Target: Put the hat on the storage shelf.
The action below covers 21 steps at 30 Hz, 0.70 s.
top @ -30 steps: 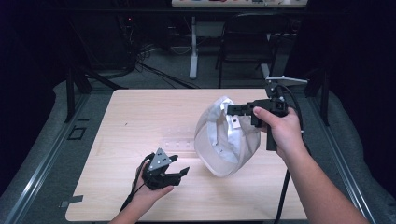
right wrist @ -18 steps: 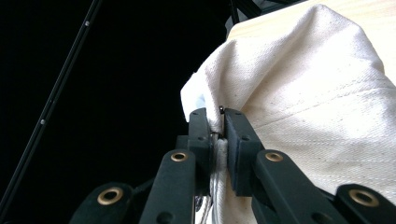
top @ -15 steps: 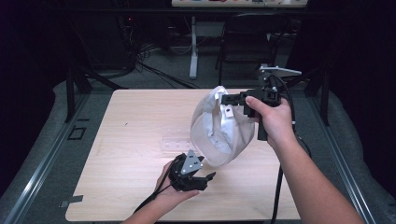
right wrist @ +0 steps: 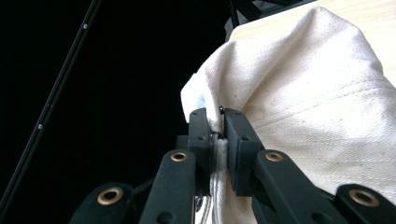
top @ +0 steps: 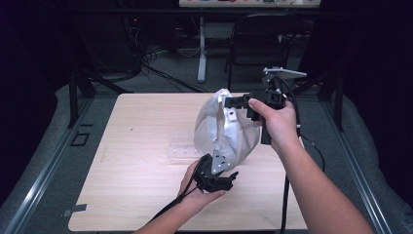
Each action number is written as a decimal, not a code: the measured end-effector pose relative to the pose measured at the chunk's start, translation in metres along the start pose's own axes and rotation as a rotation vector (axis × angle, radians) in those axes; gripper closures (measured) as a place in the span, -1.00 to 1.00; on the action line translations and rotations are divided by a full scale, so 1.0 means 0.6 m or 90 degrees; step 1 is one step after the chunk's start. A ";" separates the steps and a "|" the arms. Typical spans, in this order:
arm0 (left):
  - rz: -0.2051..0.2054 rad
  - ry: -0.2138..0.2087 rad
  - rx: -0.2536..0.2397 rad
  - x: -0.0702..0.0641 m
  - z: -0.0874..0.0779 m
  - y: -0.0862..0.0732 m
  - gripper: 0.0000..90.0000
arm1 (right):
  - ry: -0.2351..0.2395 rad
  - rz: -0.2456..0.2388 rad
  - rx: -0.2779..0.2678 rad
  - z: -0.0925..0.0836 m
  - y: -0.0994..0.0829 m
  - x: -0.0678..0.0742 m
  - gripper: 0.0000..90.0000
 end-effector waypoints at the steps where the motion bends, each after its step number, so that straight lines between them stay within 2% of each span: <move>1: 0.001 0.008 0.004 0.003 0.000 0.000 -0.10 | 0.000 -0.001 0.002 0.000 0.000 0.000 0.82; 7: 0.009 0.035 0.022 0.025 -0.013 0.000 0.24 | -0.001 0.002 -0.005 -0.002 0.002 0.001 0.82; 11: 0.012 0.043 0.012 0.037 -0.026 0.002 0.48 | -0.004 0.004 -0.013 -0.007 0.006 0.000 0.82; 16: 0.019 0.046 0.005 0.051 -0.036 0.006 0.68 | -0.005 0.001 -0.017 -0.011 0.009 0.003 0.82; 21: 0.018 0.035 -0.003 0.062 -0.041 0.008 0.77 | -0.005 -0.001 -0.017 -0.011 0.011 0.006 0.82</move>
Point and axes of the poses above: each handheld gripper's, and its own axes: z roughly forward along the jaws, y roughly out of its top, x roughly to its left, the point moved 3 cm from there along z, roughly forward along the jaws, and after that the axes turned 14 degrees about -x, right-handed, at the moved point
